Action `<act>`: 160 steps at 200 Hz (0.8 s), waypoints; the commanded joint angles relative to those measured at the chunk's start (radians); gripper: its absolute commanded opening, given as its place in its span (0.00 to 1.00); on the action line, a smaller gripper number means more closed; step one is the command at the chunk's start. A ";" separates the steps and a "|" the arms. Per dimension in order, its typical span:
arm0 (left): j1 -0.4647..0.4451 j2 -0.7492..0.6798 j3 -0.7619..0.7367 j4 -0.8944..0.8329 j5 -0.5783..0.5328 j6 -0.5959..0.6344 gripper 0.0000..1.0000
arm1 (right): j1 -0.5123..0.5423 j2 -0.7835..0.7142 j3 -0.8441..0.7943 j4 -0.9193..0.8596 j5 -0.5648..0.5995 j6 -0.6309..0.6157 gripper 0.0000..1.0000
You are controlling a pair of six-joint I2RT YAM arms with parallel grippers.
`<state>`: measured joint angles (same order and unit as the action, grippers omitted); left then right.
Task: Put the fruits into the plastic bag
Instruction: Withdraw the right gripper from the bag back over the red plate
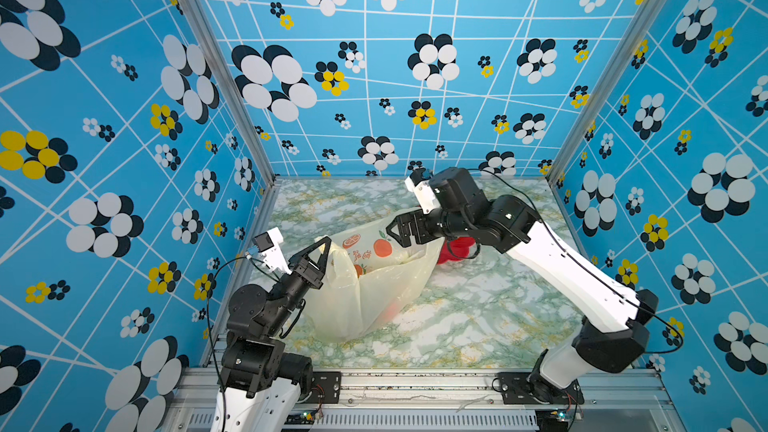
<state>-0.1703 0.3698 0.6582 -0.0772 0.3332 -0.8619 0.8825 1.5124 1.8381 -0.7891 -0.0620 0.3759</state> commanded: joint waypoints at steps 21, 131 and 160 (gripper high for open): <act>0.007 -0.009 0.038 -0.024 -0.013 -0.002 0.00 | -0.010 -0.217 -0.154 0.214 0.195 -0.162 0.99; 0.006 -0.004 0.027 -0.036 -0.024 0.006 0.00 | -0.394 -0.363 -0.516 0.202 0.457 0.008 0.99; 0.008 -0.003 0.029 -0.044 -0.032 0.021 0.00 | -0.487 -0.295 -0.532 0.184 0.346 0.057 0.99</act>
<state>-0.1699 0.3698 0.6689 -0.1101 0.3199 -0.8680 0.4442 1.1728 1.3273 -0.5777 0.3897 0.3550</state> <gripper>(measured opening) 0.047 0.994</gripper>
